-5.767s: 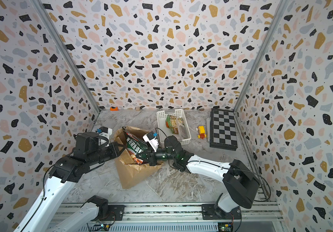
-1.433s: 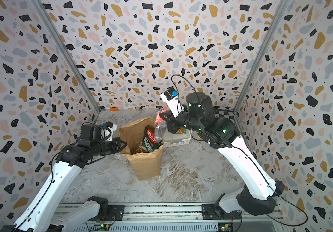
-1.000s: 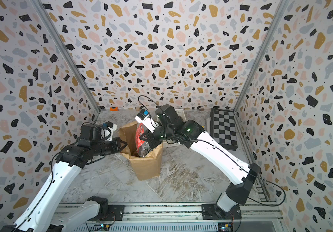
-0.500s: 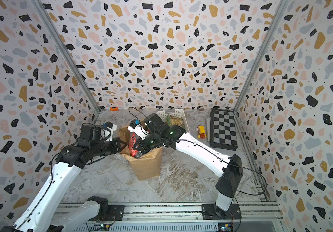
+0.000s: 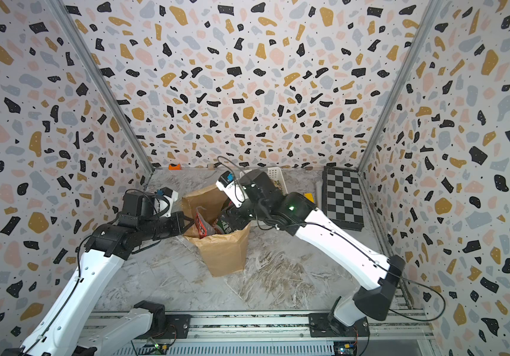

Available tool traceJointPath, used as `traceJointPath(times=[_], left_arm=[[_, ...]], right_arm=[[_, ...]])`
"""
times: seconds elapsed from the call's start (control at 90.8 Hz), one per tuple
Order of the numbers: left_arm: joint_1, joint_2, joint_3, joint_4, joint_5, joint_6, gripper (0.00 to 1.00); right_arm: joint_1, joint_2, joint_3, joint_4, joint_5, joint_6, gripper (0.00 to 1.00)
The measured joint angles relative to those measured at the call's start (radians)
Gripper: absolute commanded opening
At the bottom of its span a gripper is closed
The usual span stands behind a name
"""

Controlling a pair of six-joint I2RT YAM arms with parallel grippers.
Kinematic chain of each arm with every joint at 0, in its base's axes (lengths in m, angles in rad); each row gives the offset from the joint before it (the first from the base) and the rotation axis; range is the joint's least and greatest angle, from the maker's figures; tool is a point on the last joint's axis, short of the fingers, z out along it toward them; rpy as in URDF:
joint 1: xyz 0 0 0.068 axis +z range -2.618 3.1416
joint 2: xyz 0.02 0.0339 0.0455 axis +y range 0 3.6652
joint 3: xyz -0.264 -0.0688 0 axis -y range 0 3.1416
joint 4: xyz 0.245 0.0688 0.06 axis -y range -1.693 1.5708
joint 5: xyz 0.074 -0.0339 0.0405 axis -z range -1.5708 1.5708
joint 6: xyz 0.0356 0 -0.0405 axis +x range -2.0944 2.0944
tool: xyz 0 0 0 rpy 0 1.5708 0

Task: Place the condiment packets inside the bag
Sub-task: Place the condiment packet in the paper bag, then pick up the condiment packet from the storage box.

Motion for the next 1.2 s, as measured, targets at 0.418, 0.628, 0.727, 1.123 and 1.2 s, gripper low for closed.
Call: traceJointPath(times=[0.418, 0.628, 0.727, 1.123, 1.2], left_arm=[[0.0, -0.068, -0.001, -0.099, -0.146, 0.033, 0.0], [0.0, -0.096, 0.002, -0.142, -0.2, 0.053, 0.0], [0.0, -0.098, 0.002, -0.146, -0.213, 0.06, 0.0], [0.0, -0.106, 0.0, -0.152, -0.219, 0.075, 0.0], [0.0, -0.111, -0.002, -0.152, -0.218, 0.075, 0.01]], right_arm=[[-0.403, 0.198, -0.064, 0.156, 0.148, -0.073, 0.79], [-0.401, 0.587, -0.01, 0.172, 0.124, -0.127, 0.76], [-0.399, 0.682, 0.042, 0.168, 0.126, -0.134, 0.72], [-0.402, 0.753, 0.133, 0.246, 0.159, -0.133, 0.42], [-0.406, 0.756, 0.134, 0.257, 0.16, -0.132, 0.5]])
